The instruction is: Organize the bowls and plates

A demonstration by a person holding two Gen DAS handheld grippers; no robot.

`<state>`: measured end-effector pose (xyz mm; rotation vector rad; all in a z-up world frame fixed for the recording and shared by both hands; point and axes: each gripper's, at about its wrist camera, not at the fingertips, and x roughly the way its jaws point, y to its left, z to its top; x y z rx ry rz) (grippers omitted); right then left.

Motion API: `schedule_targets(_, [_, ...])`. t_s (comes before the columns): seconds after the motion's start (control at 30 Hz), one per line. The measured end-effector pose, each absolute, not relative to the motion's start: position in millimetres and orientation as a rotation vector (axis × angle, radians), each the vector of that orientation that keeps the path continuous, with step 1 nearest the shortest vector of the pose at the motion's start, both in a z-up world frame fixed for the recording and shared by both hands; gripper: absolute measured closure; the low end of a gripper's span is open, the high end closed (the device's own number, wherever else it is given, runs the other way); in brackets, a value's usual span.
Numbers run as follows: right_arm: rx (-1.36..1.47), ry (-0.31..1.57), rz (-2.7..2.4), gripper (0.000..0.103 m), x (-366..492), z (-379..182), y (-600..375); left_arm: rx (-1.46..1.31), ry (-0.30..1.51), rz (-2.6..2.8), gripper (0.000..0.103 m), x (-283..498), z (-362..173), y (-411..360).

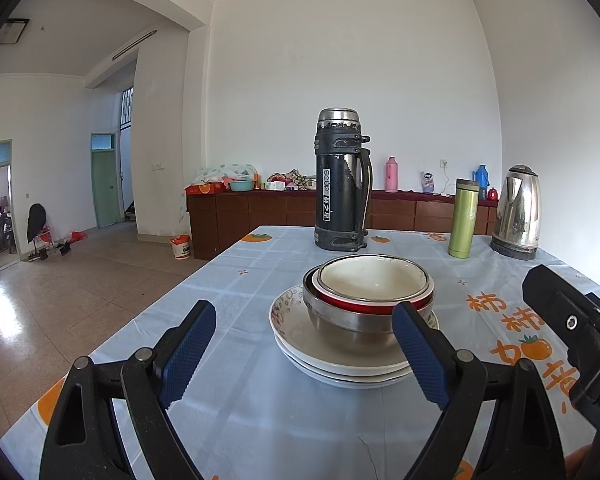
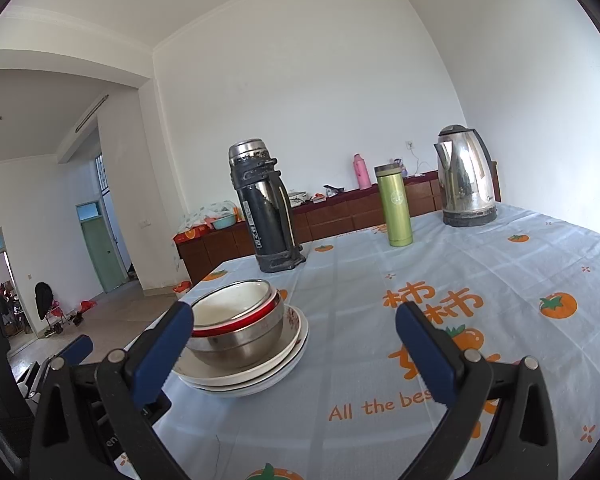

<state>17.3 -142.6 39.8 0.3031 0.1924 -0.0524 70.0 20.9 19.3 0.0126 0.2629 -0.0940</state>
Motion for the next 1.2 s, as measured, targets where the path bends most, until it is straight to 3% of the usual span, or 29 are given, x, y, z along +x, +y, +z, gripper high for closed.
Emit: schedule_targets(1.2, [0.302, 0.187, -0.056, 0.000, 16.5, 40.4, -144.3, -0.021, 0.264, -0.092, 0.012, 71.1, 22.0, 24.2])
